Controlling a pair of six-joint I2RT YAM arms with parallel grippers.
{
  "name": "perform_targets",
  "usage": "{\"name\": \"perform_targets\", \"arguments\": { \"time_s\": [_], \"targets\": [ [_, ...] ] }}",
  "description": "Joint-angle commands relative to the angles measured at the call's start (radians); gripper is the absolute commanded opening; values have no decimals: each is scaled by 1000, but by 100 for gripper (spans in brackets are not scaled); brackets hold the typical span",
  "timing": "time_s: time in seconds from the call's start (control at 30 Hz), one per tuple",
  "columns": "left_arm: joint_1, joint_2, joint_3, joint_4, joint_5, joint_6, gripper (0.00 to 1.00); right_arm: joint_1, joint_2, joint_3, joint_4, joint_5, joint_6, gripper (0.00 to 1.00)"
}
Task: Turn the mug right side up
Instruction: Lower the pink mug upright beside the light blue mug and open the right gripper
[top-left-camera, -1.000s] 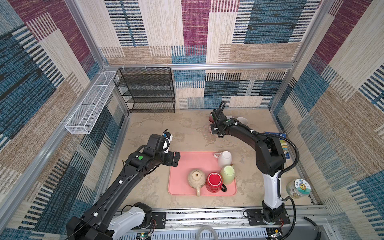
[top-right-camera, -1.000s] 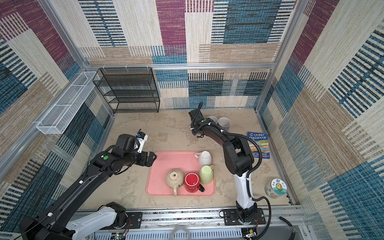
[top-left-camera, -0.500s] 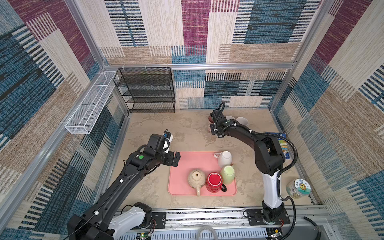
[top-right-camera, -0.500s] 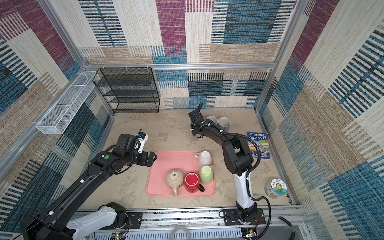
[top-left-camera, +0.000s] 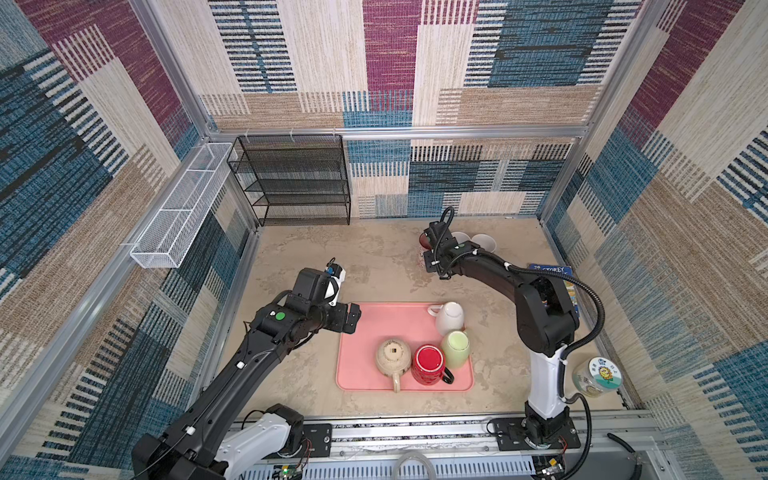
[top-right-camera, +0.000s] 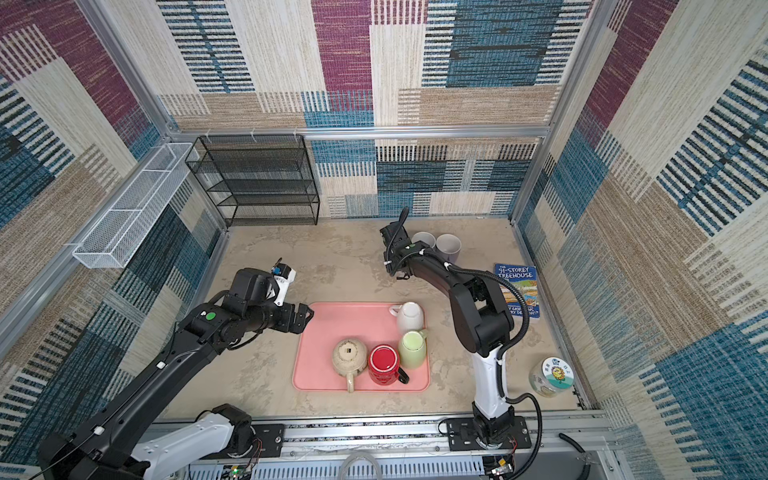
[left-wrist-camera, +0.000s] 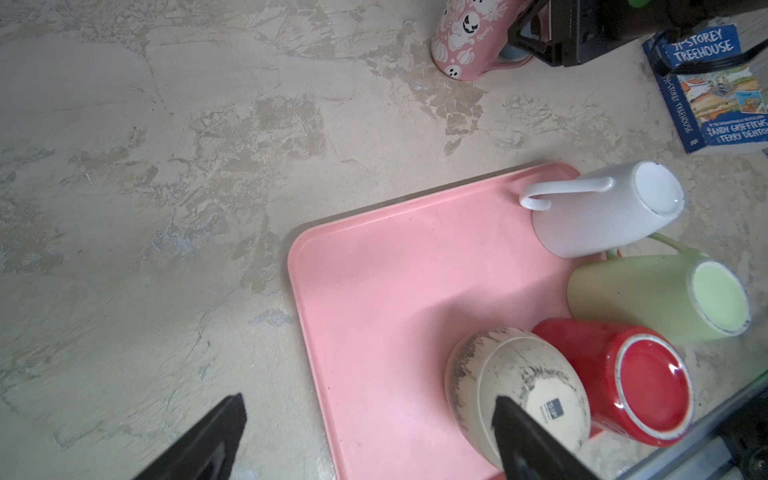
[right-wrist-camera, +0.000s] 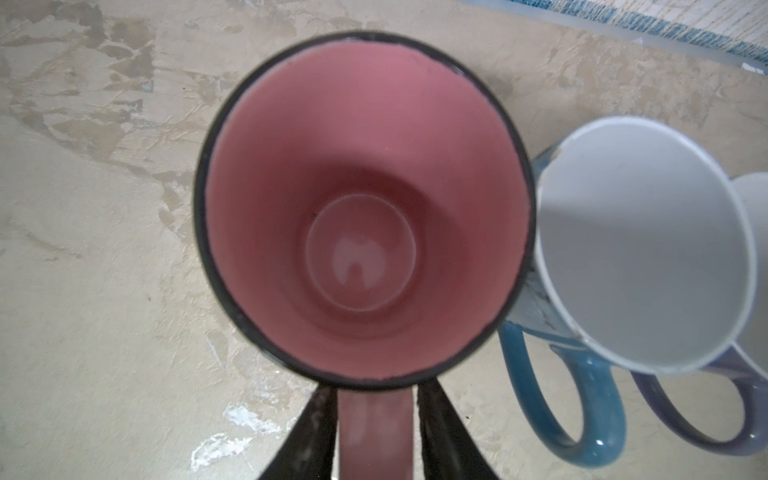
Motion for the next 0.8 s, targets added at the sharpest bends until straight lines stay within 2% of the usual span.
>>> {"name": "perform_targets", "arguments": {
  "time_s": [0.0,0.13,0.3,0.43,0.5,0.6,0.77],
  "targets": [
    [-1,1,17,11,32,47,96,0,-28,-13,32,-22,5,40],
    [-4,13,47,8,59,49,95,-1,-81,-49,54,-36,-3,51],
    [-39,52,91,-4,57,49,94,0,-188,-115,96,-70,-8,60],
    [-108,101,127,-9,21,63,92,0,-302,-201,146,-113,-3,63],
    [-144,130,152,-7,2,72,84,-1,-369,-257,185,-147,7,64],
    [-194,175,194,4,-4,100,84,0,-483,-375,266,-227,33,67],
    [-261,296,289,18,-8,154,84,-1,-656,-535,351,-284,75,71]
  ]
}}
